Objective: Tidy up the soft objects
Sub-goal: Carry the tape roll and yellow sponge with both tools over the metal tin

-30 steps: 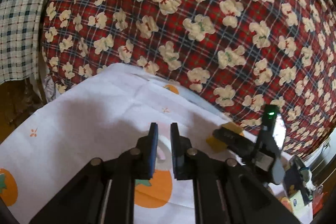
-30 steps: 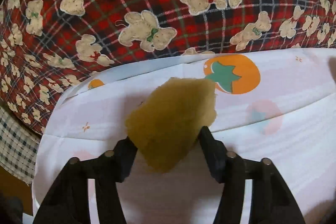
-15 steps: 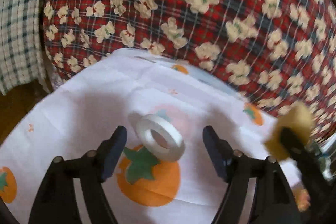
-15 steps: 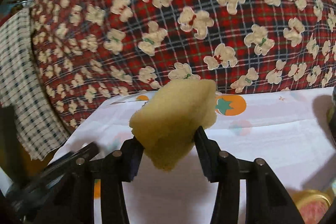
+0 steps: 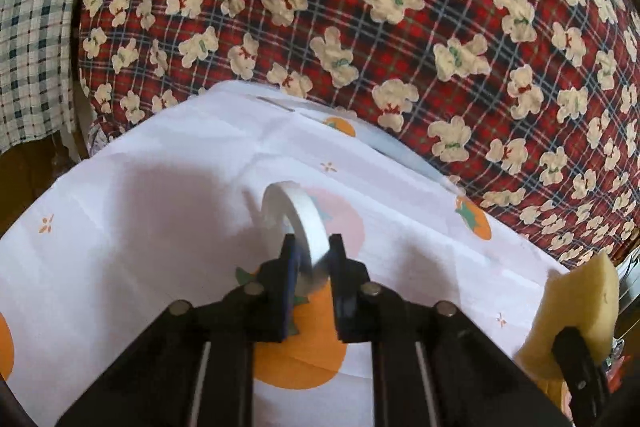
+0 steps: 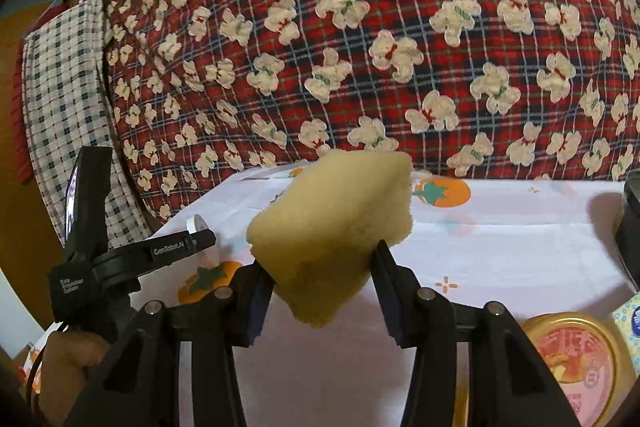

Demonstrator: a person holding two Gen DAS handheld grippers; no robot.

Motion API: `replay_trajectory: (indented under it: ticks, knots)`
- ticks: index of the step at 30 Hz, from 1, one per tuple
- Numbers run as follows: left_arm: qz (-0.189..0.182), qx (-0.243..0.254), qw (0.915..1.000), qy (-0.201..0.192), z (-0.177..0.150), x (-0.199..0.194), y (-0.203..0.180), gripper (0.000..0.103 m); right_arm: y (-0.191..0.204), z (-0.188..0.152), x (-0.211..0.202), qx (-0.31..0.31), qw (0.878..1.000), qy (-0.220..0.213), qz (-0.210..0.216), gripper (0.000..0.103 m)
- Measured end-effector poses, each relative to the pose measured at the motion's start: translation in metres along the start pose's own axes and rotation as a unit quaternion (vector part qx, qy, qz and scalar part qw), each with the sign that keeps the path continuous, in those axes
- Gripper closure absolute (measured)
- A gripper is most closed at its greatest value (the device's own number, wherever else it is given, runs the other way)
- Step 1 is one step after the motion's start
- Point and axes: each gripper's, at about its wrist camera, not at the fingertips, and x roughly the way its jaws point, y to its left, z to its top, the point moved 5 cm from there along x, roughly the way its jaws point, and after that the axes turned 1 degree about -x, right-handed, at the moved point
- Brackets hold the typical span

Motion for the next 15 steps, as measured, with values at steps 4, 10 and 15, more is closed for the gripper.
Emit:
replay_trajectory:
  ticks: [4,10,15]
  knots:
    - [-0.002,0.018,0.9996,-0.020,0.001,-0.007,-0.007,0.090,0.006,0.000,-0.010,-0.017,1.000,-0.020,0.000,0.054]
    - [-0.024,0.036,0.9969,-0.066,0.004,-0.027,-0.018,0.090,0.008,0.001,-0.022,-0.030,0.999,-0.041,-0.005,0.054]
    - [-0.030,0.049,0.9938,-0.095,-0.001,-0.044,-0.030,0.090,0.003,0.000,-0.030,-0.030,0.999,-0.044,-0.003,0.054]
